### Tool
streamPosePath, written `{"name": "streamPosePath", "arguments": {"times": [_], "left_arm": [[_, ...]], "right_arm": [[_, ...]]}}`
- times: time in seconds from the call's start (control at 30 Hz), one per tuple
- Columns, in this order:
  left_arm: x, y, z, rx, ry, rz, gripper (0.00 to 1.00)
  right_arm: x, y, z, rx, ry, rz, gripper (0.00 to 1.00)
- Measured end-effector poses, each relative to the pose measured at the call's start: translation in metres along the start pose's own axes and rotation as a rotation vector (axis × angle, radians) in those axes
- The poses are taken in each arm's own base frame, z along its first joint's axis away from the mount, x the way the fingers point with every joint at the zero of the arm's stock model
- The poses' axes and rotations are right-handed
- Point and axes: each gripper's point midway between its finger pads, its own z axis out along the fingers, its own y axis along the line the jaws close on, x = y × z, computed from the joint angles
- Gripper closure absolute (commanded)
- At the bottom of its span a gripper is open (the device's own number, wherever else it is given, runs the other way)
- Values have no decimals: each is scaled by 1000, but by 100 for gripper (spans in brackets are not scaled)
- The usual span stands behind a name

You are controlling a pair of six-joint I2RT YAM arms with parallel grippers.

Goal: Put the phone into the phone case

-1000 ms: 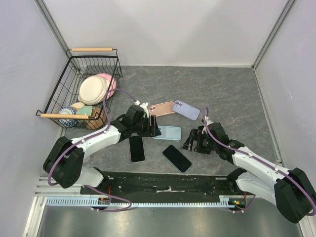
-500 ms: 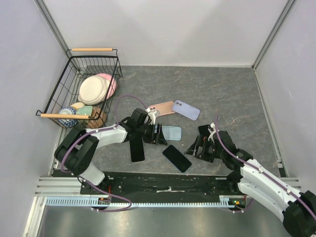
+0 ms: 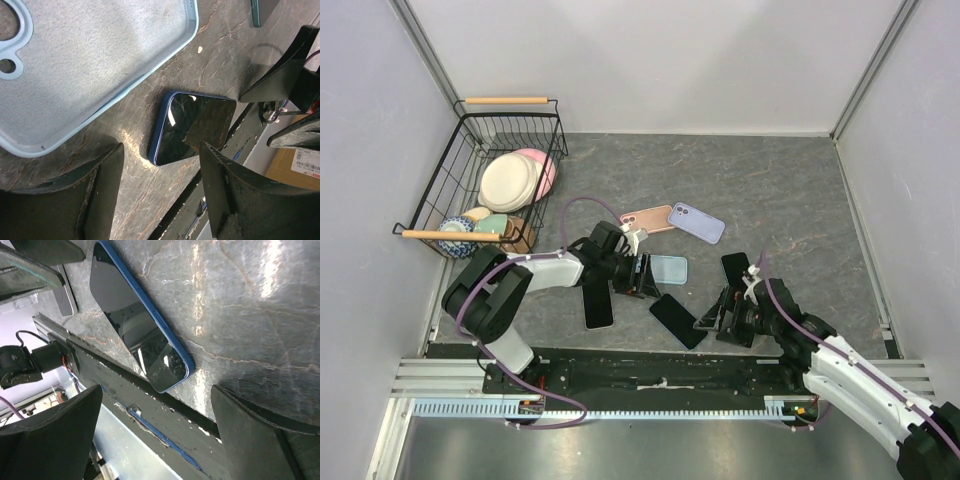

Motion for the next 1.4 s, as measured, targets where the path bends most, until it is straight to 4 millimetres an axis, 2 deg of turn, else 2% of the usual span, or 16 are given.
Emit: {"name": "streamPosePath", "arguments": {"times": [0.43, 0.83, 1.0, 1.17, 1.3, 1.37, 1.4], "left_arm": [[-1, -8, 9, 55, 9, 20, 33], [4, -10, 10, 96, -6, -1, 36], [17, -8, 5, 106, -11, -19, 38], [21, -8, 4, 113, -17, -40, 44], [24, -8, 4, 118, -15, -55, 50], [26, -9, 6, 130, -8, -69, 57], [27, -9, 7, 136, -6, -76, 64]], "right_arm": [[18, 11, 8, -96, 97, 49, 2], [4, 26, 28, -120, 106, 38, 2], [-11, 33, 36, -93, 69, -13, 2], [-24, 34, 40, -77, 18, -45, 2], [-26, 34, 41, -77, 7, -53, 2], [-26, 34, 42, -79, 6, -55, 2], [-26, 34, 42, -79, 5, -56, 2]]}}
